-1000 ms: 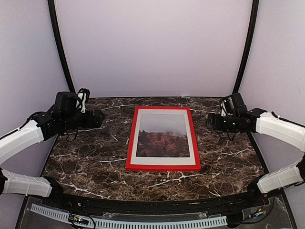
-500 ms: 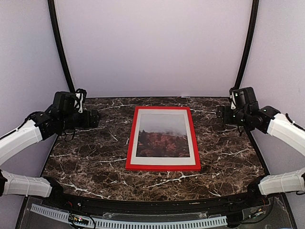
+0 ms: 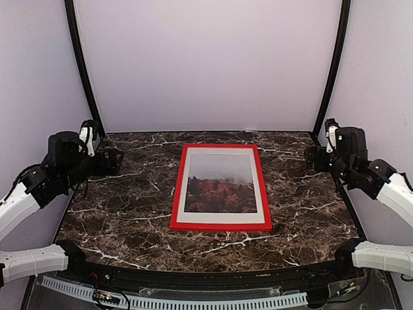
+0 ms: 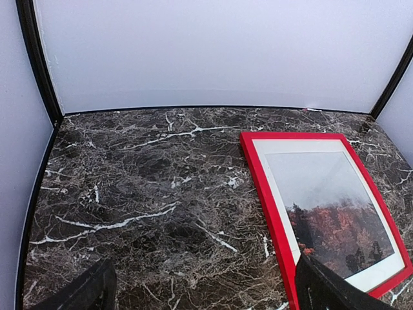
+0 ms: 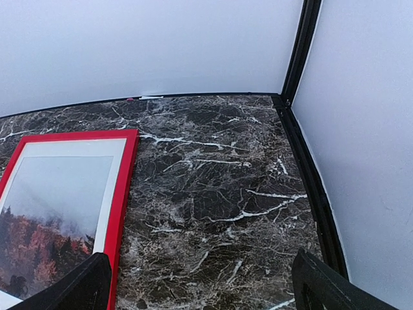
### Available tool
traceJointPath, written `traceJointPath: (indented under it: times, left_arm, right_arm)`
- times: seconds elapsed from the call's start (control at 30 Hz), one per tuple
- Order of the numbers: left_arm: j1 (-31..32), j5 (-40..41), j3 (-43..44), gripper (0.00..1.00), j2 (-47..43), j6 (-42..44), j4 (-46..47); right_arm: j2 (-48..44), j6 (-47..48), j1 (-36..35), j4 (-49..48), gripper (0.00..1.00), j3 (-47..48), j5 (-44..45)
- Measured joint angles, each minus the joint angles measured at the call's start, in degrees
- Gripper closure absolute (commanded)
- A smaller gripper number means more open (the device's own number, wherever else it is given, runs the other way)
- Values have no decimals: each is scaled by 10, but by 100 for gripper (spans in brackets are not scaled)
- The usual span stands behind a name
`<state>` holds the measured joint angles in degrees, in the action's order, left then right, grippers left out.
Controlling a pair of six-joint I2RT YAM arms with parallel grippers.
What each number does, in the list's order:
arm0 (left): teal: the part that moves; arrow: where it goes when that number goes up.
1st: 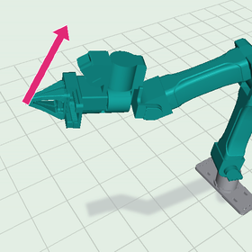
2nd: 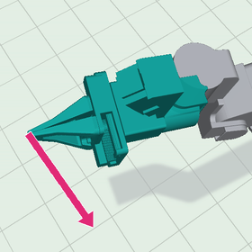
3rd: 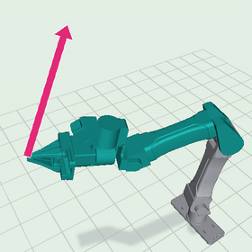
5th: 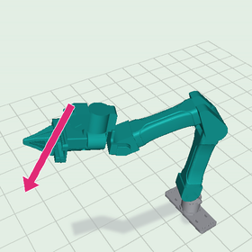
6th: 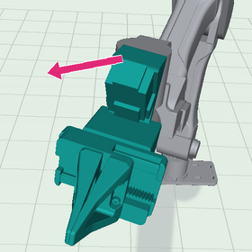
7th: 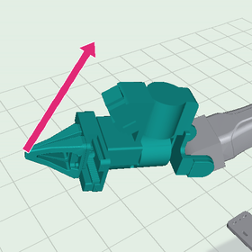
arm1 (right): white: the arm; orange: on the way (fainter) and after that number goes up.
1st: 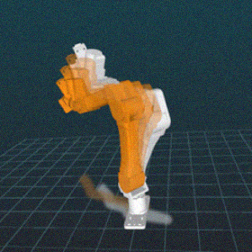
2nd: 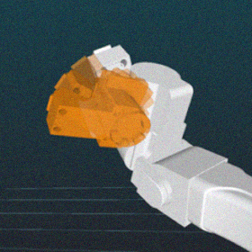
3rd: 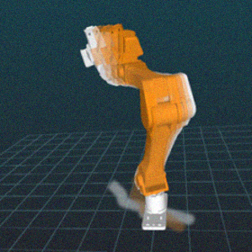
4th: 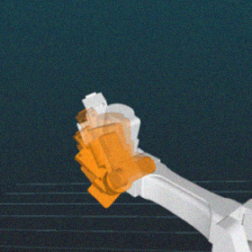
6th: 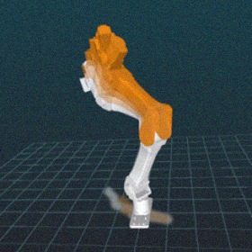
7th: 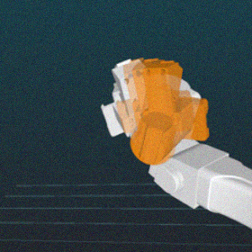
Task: Put the photo into the frame
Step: Reset both arms
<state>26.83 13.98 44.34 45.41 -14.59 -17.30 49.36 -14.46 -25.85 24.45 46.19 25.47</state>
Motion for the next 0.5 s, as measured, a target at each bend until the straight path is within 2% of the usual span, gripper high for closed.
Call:
traceJointPath:
  times: [0.5]
  left_arm:
    - [0, 20, -9, 1, -19, -7, 0]
  right_arm:
    - [-1, 7, 0, -17, 1, -5, -1]
